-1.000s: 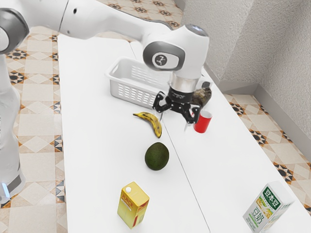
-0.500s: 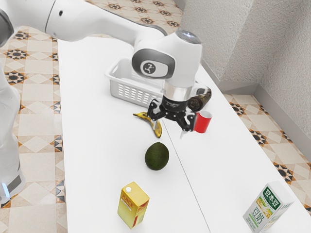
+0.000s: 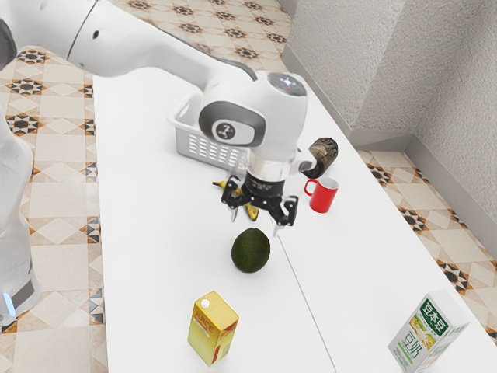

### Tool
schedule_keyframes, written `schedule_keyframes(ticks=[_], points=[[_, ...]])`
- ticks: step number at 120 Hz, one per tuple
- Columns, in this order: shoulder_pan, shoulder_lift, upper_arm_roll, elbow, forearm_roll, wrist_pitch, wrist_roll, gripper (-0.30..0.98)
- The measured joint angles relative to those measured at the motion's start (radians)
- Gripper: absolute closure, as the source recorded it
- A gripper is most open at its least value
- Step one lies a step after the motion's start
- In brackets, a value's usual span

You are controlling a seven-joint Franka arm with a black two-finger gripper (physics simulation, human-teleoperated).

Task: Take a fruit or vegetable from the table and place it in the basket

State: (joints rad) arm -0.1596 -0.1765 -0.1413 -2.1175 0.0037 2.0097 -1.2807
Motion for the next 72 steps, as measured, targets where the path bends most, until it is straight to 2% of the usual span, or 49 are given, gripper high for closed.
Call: schedule_keyframes(ticks=[72], points=[[0.000, 0.066, 0.000, -0.032, -0.002, 0.068, 0.003, 0.00]])
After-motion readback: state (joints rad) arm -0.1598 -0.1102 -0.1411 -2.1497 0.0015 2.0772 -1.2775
